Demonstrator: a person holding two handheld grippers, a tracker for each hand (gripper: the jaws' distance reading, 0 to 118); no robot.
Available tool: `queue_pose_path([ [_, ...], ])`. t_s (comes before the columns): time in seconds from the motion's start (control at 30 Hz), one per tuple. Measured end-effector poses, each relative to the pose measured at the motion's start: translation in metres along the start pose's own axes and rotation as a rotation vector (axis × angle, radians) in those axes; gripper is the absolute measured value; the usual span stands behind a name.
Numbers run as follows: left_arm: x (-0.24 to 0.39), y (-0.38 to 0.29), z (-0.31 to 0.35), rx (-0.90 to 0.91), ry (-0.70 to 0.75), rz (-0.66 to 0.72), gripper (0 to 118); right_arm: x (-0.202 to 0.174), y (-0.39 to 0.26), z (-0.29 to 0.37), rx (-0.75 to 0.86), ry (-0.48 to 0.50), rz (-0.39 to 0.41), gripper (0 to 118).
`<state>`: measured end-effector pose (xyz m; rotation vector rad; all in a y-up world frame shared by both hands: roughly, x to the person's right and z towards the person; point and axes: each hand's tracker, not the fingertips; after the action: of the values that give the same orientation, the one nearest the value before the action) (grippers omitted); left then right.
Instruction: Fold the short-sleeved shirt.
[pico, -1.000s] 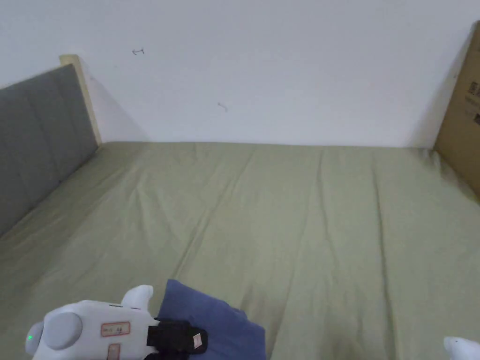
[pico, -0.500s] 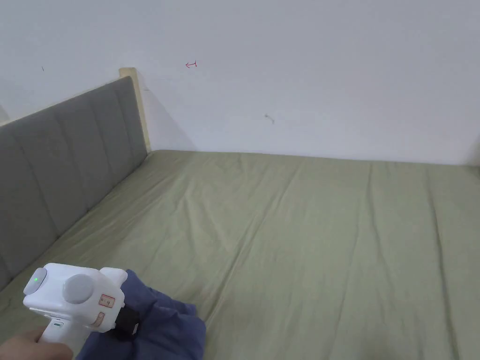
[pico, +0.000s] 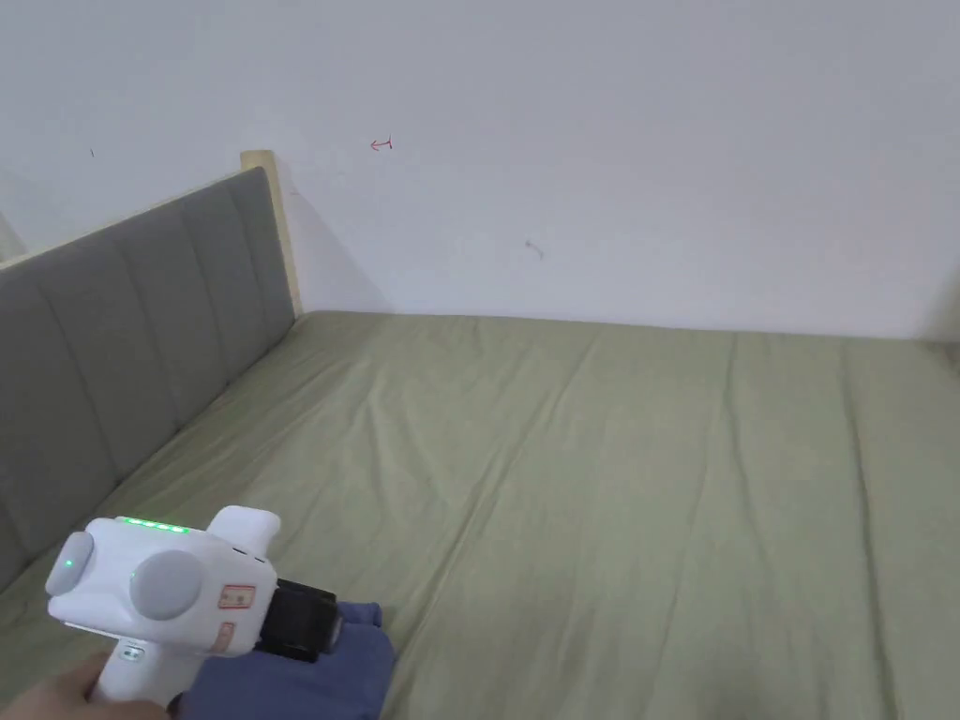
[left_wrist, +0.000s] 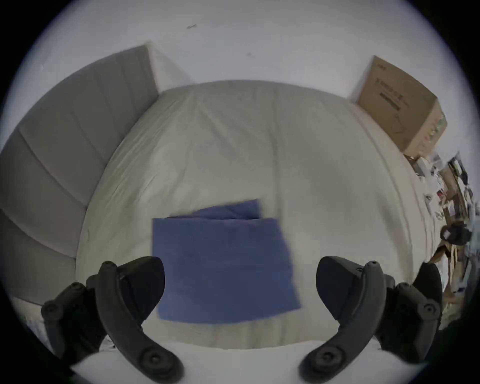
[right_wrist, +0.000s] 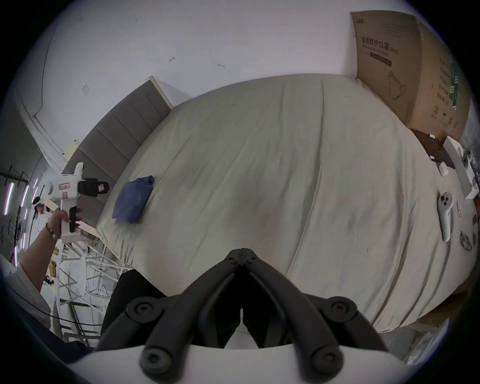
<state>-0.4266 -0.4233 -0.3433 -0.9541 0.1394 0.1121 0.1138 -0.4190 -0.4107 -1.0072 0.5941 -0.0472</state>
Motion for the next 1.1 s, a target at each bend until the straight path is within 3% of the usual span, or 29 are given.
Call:
queue_pose_path([
  [0.03, 0.018, -0.001, 0.007, 0.001, -0.041, -0.009, 114, -0.001, 0.001, 0.004, 0.011, -0.004, 0.010, 0],
  [0.07, 0.034, -0.003, 0.013, 0.002, -0.075, -0.006, 103, -0.002, 0.001, 0.008, 0.022, -0.007, 0.021, 0],
  [0.1, 0.054, -0.004, 0.021, 0.016, -0.108, -0.002, 81, -0.003, 0.002, 0.012, 0.034, -0.010, 0.031, 0],
  [0.13, 0.072, -0.006, 0.027, 0.029, -0.138, 0.005, 48, -0.002, 0.003, 0.017, 0.041, -0.016, 0.036, 0],
  [0.17, 0.089, -0.007, 0.030, 0.035, -0.166, 0.008, 2, -0.002, 0.004, 0.021, 0.048, -0.021, 0.037, 0],
  [0.4, 0.190, 0.004, 0.072, 0.258, -0.246, 0.062, 1, -0.003, 0.020, 0.058, 0.148, -0.072, 0.056, 0],
  [0.6, 0.245, 0.012, 0.111, 0.611, -0.092, 0.069, 1, -0.016, 0.035, 0.090, 0.485, -0.056, 0.083, 0],
  [0.73, 0.269, 0.008, 0.127, 0.804, -0.002, 0.046, 1, -0.030, 0.037, 0.096, 0.713, -0.148, 0.155, 0],
  [0.9, 0.280, 0.007, 0.137, 0.940, 0.058, 0.043, 1, -0.038, 0.036, 0.098, 0.935, -0.216, 0.122, 0],
  [1.03, 0.283, 0.008, 0.137, 0.965, 0.100, 0.027, 1, -0.040, 0.039, 0.096, 0.981, -0.264, 0.110, 0],
  [1.07, 0.282, 0.008, 0.137, 0.968, 0.101, 0.029, 6, -0.040, 0.040, 0.095, 0.984, -0.271, 0.105, 4],
  [1.1, 0.282, 0.008, 0.137, 0.971, 0.097, 0.031, 15, -0.039, 0.041, 0.094, 0.986, -0.274, 0.100, 18],
])
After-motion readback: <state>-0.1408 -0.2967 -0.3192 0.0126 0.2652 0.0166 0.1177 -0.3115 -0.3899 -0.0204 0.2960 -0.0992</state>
